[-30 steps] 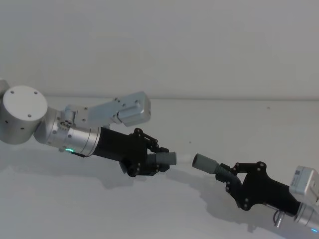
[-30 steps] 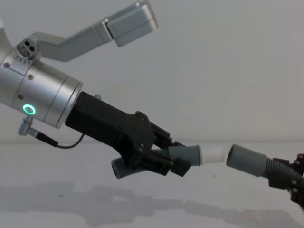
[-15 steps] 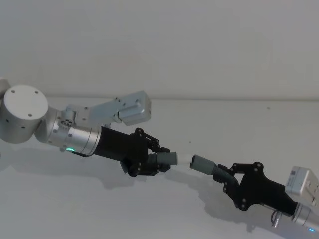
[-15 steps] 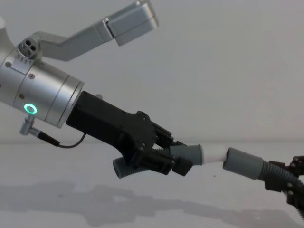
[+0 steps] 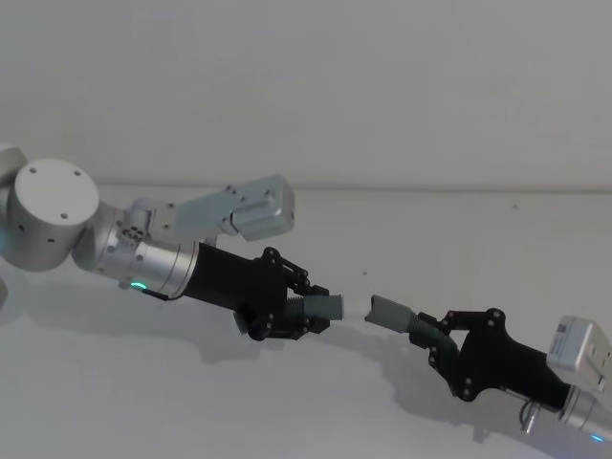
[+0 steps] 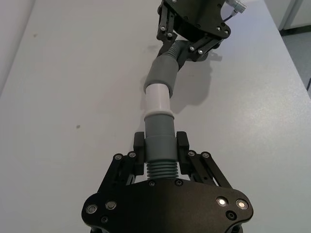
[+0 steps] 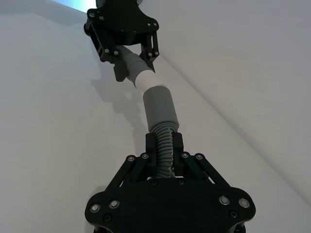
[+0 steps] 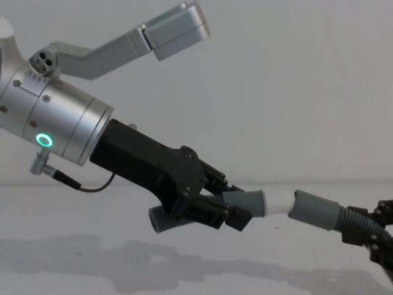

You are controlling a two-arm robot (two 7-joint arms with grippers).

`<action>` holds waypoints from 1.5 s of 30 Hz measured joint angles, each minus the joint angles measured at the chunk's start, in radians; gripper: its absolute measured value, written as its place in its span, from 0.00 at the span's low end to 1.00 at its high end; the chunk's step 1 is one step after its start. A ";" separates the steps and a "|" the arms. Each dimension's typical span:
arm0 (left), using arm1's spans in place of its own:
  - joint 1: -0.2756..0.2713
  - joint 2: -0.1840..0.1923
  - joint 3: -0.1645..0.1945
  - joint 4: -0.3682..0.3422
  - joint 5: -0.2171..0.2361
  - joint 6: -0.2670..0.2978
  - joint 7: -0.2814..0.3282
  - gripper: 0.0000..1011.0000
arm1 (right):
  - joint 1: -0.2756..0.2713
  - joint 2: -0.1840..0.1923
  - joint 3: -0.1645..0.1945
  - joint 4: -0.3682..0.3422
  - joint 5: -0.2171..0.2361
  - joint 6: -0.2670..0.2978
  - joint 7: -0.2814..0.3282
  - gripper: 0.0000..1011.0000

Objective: Use both hands to pick up one end of the pipe from the table, align the ends, and insert them.

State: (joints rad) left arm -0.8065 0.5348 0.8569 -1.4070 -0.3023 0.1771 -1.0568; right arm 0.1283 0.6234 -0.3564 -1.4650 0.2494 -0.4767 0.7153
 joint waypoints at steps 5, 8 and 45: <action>-0.008 -0.003 0.010 0.008 0.000 0.001 -0.006 0.37 | 0.005 0.002 -0.002 0.003 0.005 -0.001 -0.001 0.16; -0.014 -0.005 0.017 0.014 0.000 0.004 -0.009 0.37 | 0.009 0.004 -0.005 0.006 0.010 -0.003 -0.001 0.16; -0.091 -0.028 0.083 0.059 0.014 0.003 -0.053 0.37 | 0.038 0.027 -0.058 0.025 -0.073 -0.126 0.013 0.16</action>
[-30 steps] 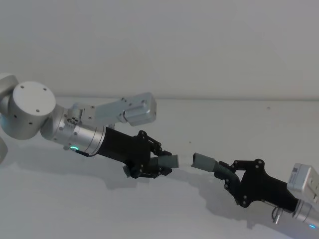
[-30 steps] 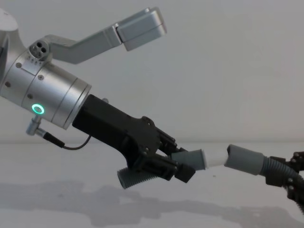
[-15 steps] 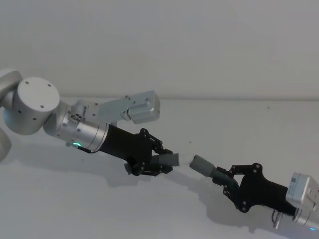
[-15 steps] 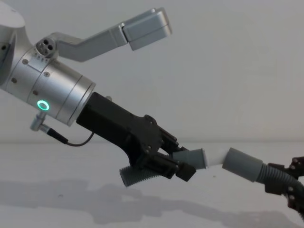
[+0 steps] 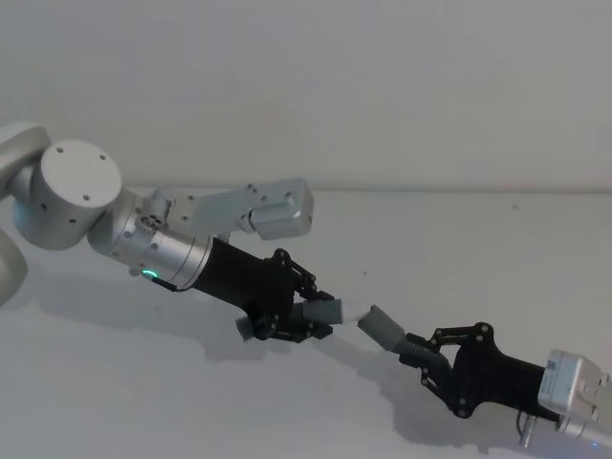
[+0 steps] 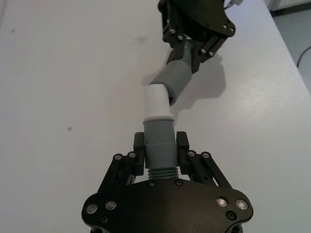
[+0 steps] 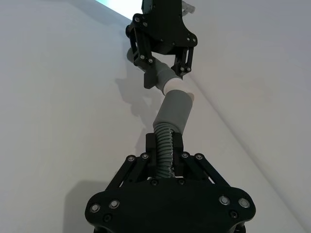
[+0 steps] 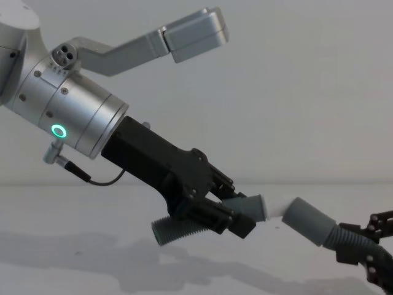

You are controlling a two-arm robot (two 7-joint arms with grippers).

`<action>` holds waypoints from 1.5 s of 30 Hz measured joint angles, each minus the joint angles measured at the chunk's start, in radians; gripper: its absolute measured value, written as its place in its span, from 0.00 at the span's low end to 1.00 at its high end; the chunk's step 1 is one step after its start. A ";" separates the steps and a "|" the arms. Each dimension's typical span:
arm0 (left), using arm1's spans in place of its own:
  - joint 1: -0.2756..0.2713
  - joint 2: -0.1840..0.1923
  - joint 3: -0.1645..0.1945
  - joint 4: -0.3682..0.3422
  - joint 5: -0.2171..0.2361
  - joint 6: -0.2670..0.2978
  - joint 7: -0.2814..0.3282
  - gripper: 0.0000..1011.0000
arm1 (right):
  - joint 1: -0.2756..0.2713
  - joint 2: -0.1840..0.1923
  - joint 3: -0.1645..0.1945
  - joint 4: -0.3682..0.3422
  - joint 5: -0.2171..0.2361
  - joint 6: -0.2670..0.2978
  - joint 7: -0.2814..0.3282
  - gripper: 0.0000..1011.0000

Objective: Use both hands to pick up one end of the pipe from the table, align the ends, and insert them.

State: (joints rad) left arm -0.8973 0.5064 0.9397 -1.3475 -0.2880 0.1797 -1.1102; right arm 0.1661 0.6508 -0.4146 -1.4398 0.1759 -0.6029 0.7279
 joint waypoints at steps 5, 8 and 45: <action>-0.011 0.000 0.016 0.003 -0.001 -0.002 -0.025 0.37 | 0.005 0.001 -0.006 0.002 -0.004 -0.003 -0.001 0.16; -0.017 0.001 0.025 0.005 -0.001 -0.002 -0.040 0.37 | 0.008 0.001 -0.009 0.003 -0.005 -0.003 -0.002 0.16; -0.089 0.000 0.106 0.029 0.041 0.071 -0.053 0.37 | 0.039 -0.001 -0.028 0.029 -0.045 -0.051 -0.014 0.16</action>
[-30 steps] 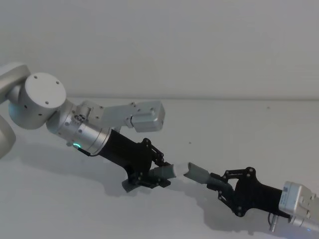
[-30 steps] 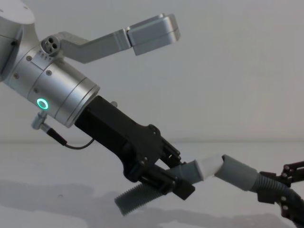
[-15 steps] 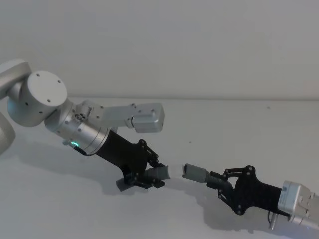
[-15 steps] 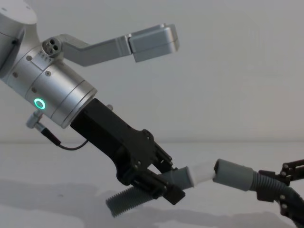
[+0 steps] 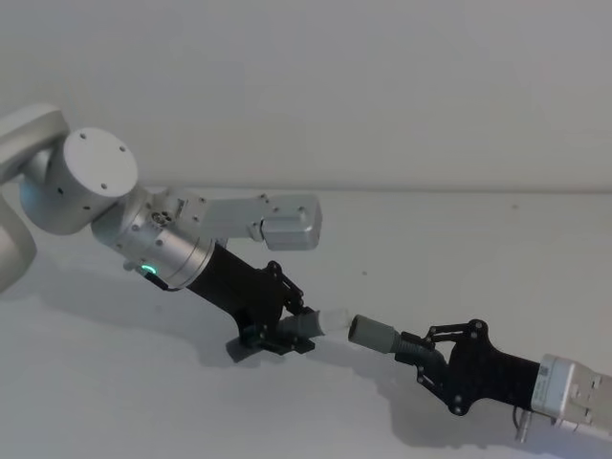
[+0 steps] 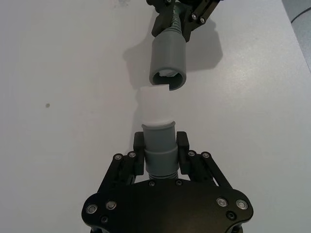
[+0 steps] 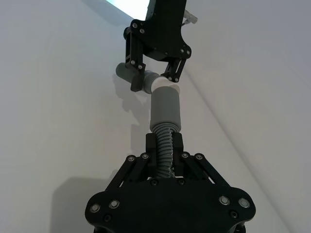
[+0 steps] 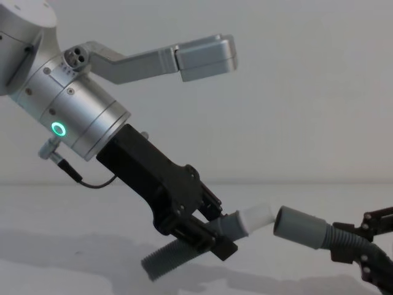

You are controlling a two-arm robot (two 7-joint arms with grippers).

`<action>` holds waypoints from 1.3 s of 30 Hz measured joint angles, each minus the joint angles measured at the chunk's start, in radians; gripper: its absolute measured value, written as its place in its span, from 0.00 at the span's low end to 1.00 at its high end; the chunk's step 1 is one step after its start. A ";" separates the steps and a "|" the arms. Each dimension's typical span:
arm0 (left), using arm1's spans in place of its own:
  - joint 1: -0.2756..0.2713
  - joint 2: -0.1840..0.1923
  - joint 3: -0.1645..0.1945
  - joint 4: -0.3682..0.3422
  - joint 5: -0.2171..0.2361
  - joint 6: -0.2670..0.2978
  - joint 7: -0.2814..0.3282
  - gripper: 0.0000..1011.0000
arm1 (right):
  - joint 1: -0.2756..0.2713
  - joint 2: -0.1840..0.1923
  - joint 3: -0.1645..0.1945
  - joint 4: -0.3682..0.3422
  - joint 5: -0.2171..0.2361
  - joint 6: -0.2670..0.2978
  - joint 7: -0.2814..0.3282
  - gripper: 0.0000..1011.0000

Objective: Use both hands to pick up one end of the pipe from the table, align the ends, and insert them.

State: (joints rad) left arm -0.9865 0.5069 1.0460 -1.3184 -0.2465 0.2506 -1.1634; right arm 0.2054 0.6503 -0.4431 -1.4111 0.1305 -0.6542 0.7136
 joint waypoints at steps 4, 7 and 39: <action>-0.006 -0.004 0.005 0.003 0.001 0.000 -0.002 0.37 | 0.001 0.000 -0.002 0.001 -0.007 -0.005 -0.003 0.16; -0.012 -0.006 0.012 0.003 0.002 0.000 -0.005 0.37 | 0.003 0.000 -0.002 0.002 -0.016 -0.007 -0.008 0.16; -0.069 0.012 0.076 -0.037 0.038 0.045 -0.022 0.37 | 0.013 -0.002 -0.007 0.014 -0.087 -0.008 -0.053 0.16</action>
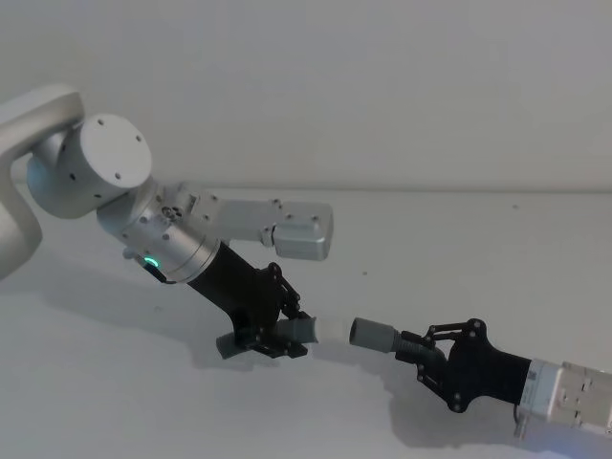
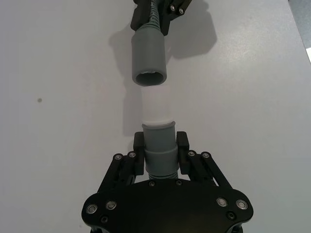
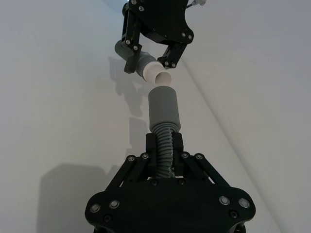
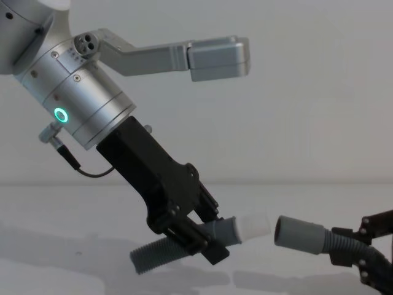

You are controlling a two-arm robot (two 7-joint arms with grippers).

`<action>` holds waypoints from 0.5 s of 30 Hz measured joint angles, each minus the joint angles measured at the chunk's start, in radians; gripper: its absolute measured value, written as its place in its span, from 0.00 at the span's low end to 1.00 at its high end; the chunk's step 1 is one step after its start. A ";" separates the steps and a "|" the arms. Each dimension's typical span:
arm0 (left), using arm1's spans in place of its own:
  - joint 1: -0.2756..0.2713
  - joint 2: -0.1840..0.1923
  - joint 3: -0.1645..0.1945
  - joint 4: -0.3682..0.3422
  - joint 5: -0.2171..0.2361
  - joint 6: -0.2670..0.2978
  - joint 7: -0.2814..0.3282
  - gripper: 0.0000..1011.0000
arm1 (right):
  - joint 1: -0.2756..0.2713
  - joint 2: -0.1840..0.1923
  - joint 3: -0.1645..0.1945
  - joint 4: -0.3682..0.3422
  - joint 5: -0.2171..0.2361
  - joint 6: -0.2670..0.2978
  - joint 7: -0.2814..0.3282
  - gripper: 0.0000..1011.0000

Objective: Use both hands to pick up one end of the pipe from the table, align the ends, and insert them.

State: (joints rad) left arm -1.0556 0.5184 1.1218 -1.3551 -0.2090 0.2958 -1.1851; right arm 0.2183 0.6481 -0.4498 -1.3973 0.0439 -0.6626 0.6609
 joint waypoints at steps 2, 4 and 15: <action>-0.003 -0.001 0.005 0.001 0.002 0.002 -0.002 0.37 | 0.000 0.000 0.000 0.001 -0.001 -0.001 -0.001 0.16; -0.010 -0.003 0.011 0.003 0.006 0.005 -0.005 0.37 | 0.001 0.000 0.000 0.001 -0.005 -0.002 -0.003 0.16; -0.038 -0.017 0.040 0.015 0.026 0.019 -0.016 0.37 | 0.002 0.003 -0.001 0.002 -0.036 -0.015 -0.019 0.16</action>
State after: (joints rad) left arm -1.0934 0.5013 1.1614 -1.3400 -0.1829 0.3149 -1.2007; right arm 0.2202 0.6513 -0.4506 -1.3951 0.0080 -0.6772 0.6422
